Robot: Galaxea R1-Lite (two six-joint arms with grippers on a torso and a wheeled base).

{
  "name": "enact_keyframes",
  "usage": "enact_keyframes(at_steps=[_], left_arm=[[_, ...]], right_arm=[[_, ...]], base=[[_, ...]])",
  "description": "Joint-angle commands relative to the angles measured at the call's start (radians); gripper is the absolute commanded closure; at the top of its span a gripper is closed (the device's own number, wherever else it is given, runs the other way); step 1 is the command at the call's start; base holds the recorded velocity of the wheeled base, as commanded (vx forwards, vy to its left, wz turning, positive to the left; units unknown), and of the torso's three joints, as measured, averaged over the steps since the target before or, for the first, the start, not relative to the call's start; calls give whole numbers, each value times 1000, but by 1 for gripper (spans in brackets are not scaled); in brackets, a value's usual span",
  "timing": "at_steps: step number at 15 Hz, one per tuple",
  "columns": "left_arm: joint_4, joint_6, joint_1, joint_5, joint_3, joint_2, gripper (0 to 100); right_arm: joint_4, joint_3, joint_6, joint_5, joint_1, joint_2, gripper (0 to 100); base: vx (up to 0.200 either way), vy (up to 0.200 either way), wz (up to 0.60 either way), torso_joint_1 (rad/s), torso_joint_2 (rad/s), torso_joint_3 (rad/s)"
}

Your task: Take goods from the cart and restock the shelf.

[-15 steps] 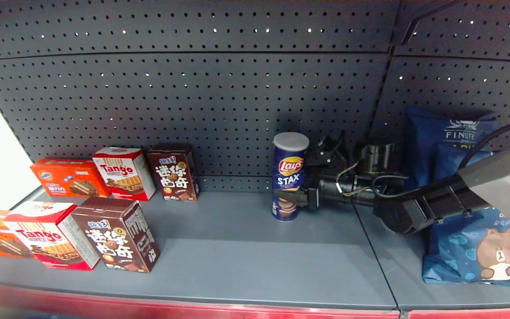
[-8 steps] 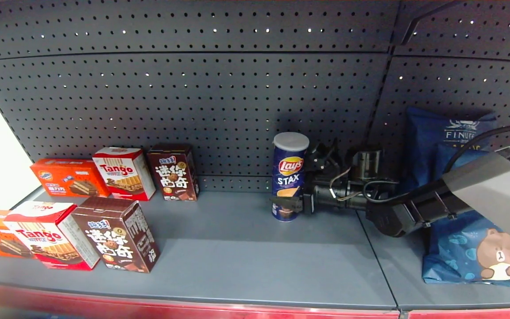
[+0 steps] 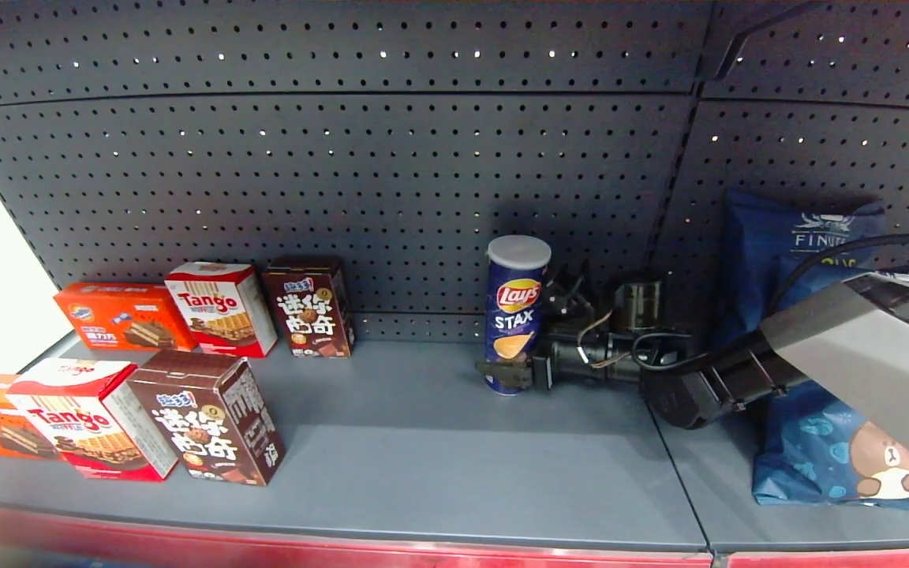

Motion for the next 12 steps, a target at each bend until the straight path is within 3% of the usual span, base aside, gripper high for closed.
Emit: enact_keyframes(at_steps=[1,12], left_arm=[[0,0,0,0,1,2,100],[0,-5,0,7,1,2,100]], right_arm=[[2,-12,1,-6,4,13,100],[6,95,1,-55,44,-125,100]], base=[[0,0,0,0,0,0],[0,0,0,0,0,0]])
